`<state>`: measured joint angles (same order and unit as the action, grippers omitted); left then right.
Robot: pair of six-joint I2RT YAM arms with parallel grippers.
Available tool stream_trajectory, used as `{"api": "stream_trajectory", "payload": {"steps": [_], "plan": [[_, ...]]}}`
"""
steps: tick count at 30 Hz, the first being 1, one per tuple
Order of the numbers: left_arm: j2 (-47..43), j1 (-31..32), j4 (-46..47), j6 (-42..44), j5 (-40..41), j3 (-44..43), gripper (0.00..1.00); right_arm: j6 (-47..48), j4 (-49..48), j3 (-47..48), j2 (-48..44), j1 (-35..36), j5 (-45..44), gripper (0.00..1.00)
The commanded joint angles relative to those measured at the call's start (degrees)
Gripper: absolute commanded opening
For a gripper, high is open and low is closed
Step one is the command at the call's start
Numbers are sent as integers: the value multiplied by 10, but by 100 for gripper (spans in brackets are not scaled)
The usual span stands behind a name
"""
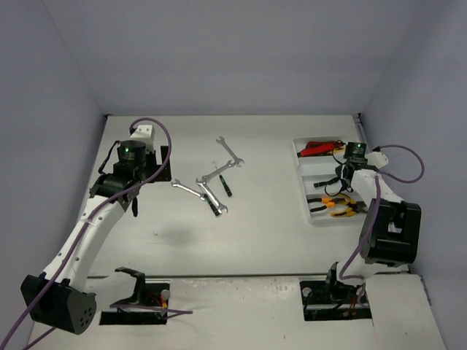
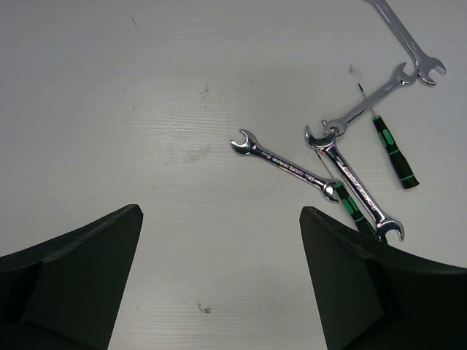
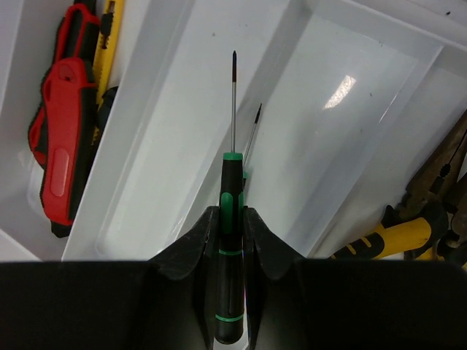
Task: Sort the tools into containers
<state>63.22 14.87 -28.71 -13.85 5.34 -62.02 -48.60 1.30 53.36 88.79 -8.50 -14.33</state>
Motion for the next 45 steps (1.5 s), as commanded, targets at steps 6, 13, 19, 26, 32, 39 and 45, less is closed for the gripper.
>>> {"api": "stream_trajectory", "payload": {"steps": [6, 13, 19, 26, 32, 39, 45], "plan": [[-8, 0, 17, 3, -4, -10, 87, -17, -19, 2, 8, -1, 17, 29], [-8, 0, 16, 3, -3, -10, 87, 38, -23, 5, -23, 10, 39, 54], [-11, 0, 16, 4, -3, -10, 87, 225, -29, 59, -41, 149, 80, 52], [-20, 0, 19, 5, 17, -9, 87, 312, -28, 107, 11, 346, 112, 48], [-28, 0, 23, 6, 31, -4, 87, 365, -28, 167, 83, 480, 108, 43], [-27, 0, 23, 7, 27, -4, 87, 390, -27, 239, 173, 510, 110, 42], [-25, 0, 22, 9, 27, -5, 87, 402, -25, 295, 251, 517, 131, 41]]}}
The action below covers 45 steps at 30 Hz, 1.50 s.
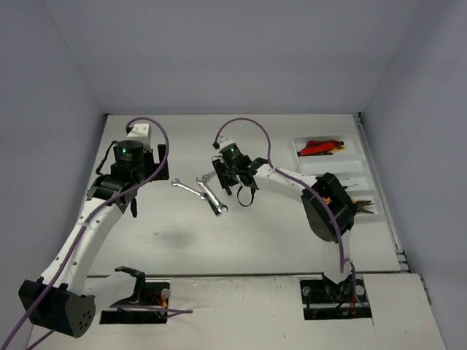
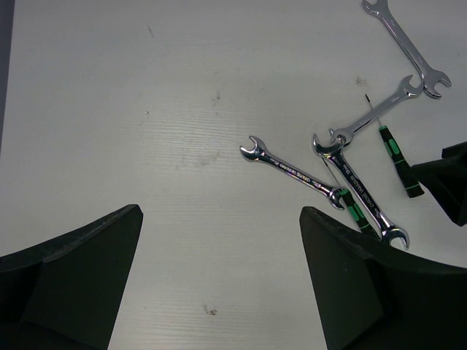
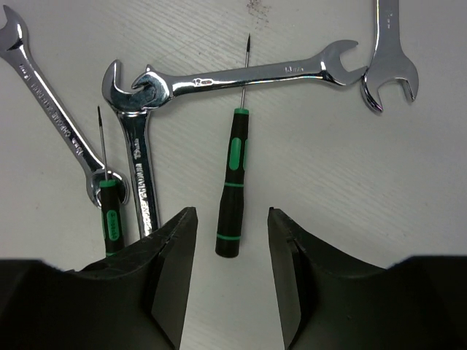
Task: Sort the tools into containers
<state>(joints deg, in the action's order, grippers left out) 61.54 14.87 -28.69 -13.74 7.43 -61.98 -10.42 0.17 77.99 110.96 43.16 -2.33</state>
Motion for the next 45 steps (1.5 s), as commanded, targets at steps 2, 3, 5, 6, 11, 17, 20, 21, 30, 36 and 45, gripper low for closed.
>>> {"api": "stream_trajectory", "payload": {"steps": [2, 3, 5, 6, 11, 17, 20, 21, 30, 36, 45], "plan": [[-7, 0, 21, 9, 5, -5, 87, 22, -12, 60, 46, 1, 14, 39], [-7, 0, 21, 8, 4, -5, 87, 22, -12, 62, 56, 3, 14, 38], [-7, 0, 21, 9, 3, -5, 87, 23, -13, 71, 69, 4, 8, 37], [-7, 0, 21, 9, 3, -5, 87, 24, -13, 76, 75, 4, 6, 37], [-6, 0, 21, 9, 0, -6, 87, 26, -13, 94, 93, 5, -10, 33], [-5, 0, 21, 11, 1, -5, 87, 25, -13, 93, 105, 6, -28, 18], [-6, 0, 21, 11, 0, -6, 87, 24, -13, 74, 102, 6, -37, 4], [-6, 0, 21, 11, 0, -6, 87, 23, -12, 64, 98, 6, -40, 0], [-5, 0, 21, 9, -9, -7, 87, 20, 17, -102, -23, 4, -63, 0], [-4, 0, 21, 6, -15, -7, 87, -11, 68, -168, -126, -8, -127, 0], [-1, 1, 21, 6, -10, -5, 87, -179, 69, -206, -282, -213, -158, 0]]}}
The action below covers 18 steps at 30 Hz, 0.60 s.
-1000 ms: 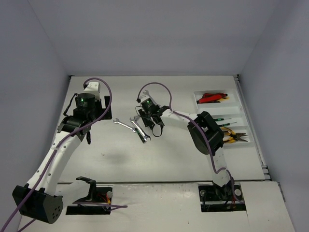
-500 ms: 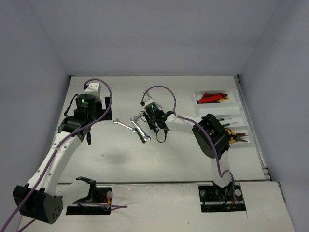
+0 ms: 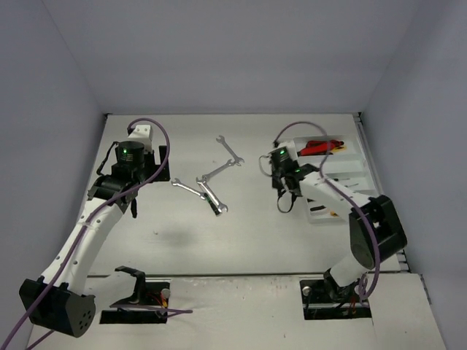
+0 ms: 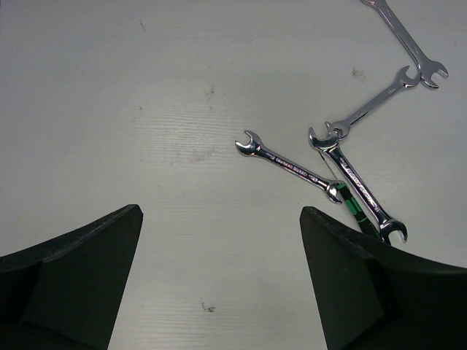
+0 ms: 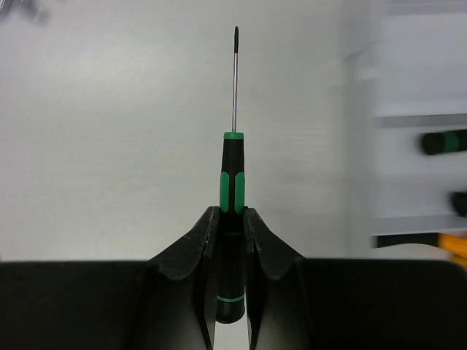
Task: Sort the tools into containers
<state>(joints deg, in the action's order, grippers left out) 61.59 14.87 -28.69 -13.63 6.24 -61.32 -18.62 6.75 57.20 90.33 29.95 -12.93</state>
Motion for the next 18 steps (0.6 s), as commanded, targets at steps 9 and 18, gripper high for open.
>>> {"api": "stream_trajectory", "payload": {"steps": [9, 18], "plan": [[-4, 1, 21, 5, 3, -11, 87, -274, -11, -27, -83, -307, -18, 0], [-7, 2, 19, 7, 0, -13, 87, -367, -50, -24, -6, -354, 14, 2]]}}
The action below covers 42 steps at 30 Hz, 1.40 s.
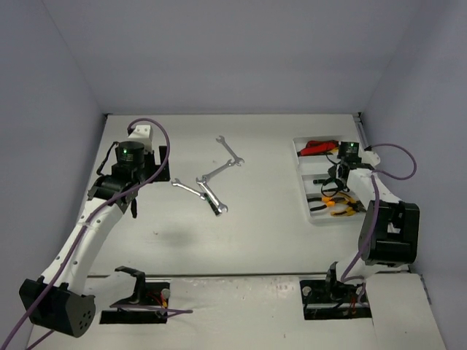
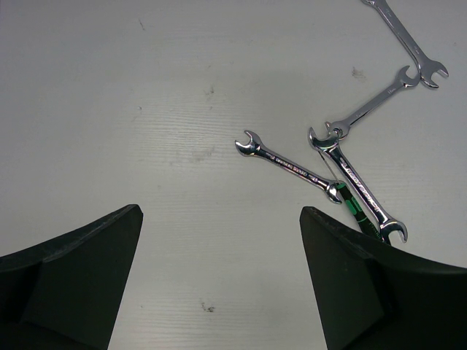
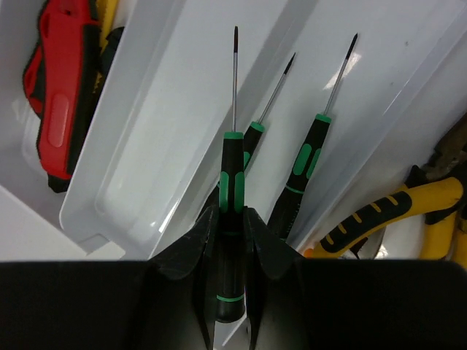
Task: Sort the tools into containers
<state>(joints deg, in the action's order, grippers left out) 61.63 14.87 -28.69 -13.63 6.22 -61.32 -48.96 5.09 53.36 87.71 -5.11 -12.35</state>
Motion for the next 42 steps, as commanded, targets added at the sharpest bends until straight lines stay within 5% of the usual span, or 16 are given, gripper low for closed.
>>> {"api": "stream_trajectory", "payload": {"steps": [1, 6, 10, 15, 18, 23, 32, 42], "plan": [[-8, 2, 19, 7, 0, -13, 87, -69, -34, 16, 27, -3, 8, 3], [-10, 2, 19, 8, -1, -14, 87, -60, -39, 30, 44, -3, 21, 15], [-11, 2, 19, 8, -1, -14, 87, -23, -39, 35, 35, -3, 41, 39], [-12, 2, 19, 9, -2, -13, 87, 60, -40, 39, -2, 14, 63, 55], [-12, 2, 18, 10, 0, -14, 87, 131, -41, 53, -29, 62, 68, 55], [-14, 2, 19, 11, 1, -13, 87, 283, -41, 85, -44, 238, 79, 50], [-7, 1, 18, 14, 11, -12, 87, 385, -40, 173, 68, 472, 109, 42], [-13, 2, 18, 14, 19, -12, 87, 420, -39, 277, 228, 576, 101, 41]]}}
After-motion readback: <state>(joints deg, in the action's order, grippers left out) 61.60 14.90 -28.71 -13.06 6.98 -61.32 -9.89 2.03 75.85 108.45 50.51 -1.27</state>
